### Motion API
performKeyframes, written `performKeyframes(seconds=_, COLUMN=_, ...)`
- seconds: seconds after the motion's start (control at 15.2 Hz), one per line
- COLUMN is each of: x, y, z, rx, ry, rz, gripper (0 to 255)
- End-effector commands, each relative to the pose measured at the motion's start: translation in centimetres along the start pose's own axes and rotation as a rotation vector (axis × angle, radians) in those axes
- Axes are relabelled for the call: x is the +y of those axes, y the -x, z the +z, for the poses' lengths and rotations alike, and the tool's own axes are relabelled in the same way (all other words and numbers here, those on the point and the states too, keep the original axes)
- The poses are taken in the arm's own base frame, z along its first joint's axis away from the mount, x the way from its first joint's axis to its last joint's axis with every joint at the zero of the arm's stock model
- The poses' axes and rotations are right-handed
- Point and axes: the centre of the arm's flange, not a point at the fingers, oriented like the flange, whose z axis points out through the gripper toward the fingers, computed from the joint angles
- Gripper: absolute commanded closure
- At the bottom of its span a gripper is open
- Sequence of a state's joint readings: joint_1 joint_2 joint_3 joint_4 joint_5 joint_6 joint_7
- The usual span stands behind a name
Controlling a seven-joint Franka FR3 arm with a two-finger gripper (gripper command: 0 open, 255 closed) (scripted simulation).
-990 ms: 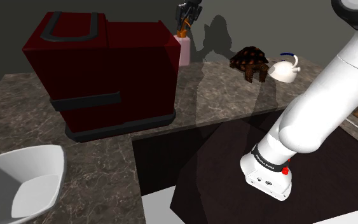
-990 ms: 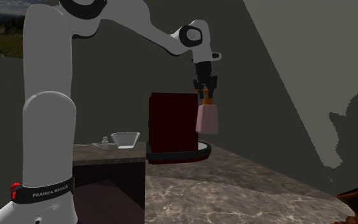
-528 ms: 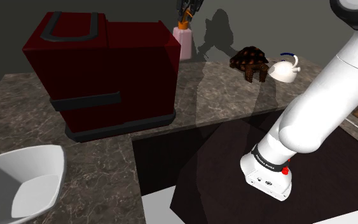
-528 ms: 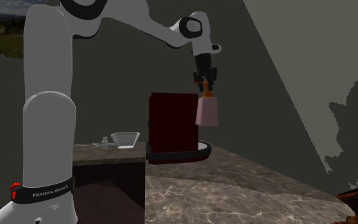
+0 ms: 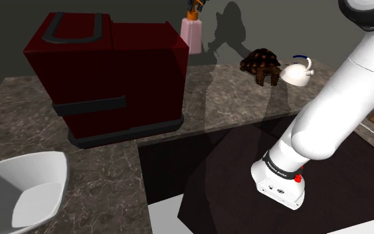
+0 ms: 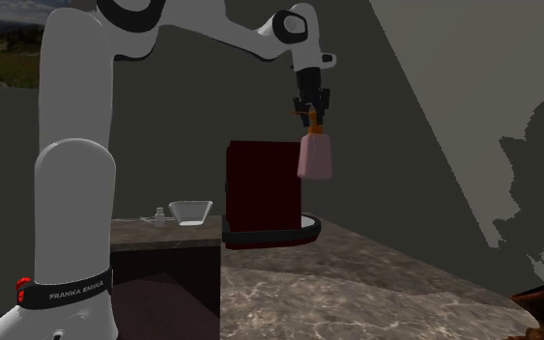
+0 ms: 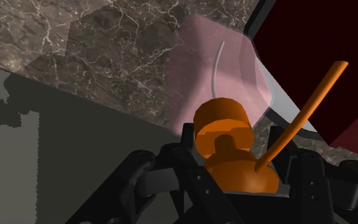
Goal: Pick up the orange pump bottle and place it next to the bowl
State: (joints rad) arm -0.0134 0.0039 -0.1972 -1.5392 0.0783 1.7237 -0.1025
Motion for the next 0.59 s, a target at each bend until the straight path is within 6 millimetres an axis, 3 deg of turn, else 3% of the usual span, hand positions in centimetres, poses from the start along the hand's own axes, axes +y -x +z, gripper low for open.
performKeyframes(seconds=0.0, x=-0.1, y=-0.2, z=-1.1, rx=0.000, ry=0.000, rz=0.000, gripper=255)
performKeyframes(seconds=0.4, x=-0.3, y=-0.8, z=-3.8, rx=0.000, ry=0.000, rz=0.000, gripper=255)
performKeyframes(seconds=0.53, x=-2.6, y=0.5, z=-3.9, rx=0.000, ry=0.000, rz=0.000, gripper=255)
